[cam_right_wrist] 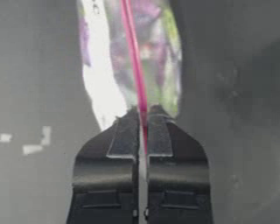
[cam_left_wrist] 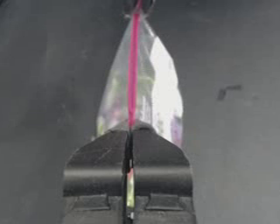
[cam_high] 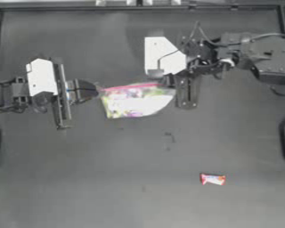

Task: Put candy in bag

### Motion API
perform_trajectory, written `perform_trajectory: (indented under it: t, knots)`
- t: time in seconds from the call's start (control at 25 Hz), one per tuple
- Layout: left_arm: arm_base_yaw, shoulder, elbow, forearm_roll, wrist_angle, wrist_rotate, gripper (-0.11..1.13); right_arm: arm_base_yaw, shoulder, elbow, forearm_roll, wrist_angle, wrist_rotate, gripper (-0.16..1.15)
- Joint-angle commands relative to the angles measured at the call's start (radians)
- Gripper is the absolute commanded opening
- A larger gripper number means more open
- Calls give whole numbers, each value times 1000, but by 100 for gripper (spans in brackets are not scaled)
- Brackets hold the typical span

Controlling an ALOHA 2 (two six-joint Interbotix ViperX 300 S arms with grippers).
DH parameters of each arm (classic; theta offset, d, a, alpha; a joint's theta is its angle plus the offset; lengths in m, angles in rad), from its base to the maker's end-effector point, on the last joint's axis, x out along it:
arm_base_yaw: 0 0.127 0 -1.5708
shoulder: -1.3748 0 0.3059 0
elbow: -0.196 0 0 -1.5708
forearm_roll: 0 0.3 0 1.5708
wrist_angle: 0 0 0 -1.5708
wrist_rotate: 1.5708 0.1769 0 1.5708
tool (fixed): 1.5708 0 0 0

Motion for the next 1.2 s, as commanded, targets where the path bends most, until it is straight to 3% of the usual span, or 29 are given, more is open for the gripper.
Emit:
perform_trajectory:
  t: [0.04, 0.68, 1.2]
  knots:
    - [3, -9, -14, -2, -6, -2, 3, -20, -49, 17, -9, 2, 15, 14]
    - [3, 9, -17, 0, -5, -2, 3, -29, -123, 117, -66, -8, 92, 14]
    - [5, 11, -12, 0, -5, -2, 3, -51, -178, 187, -69, -9, 124, 14]
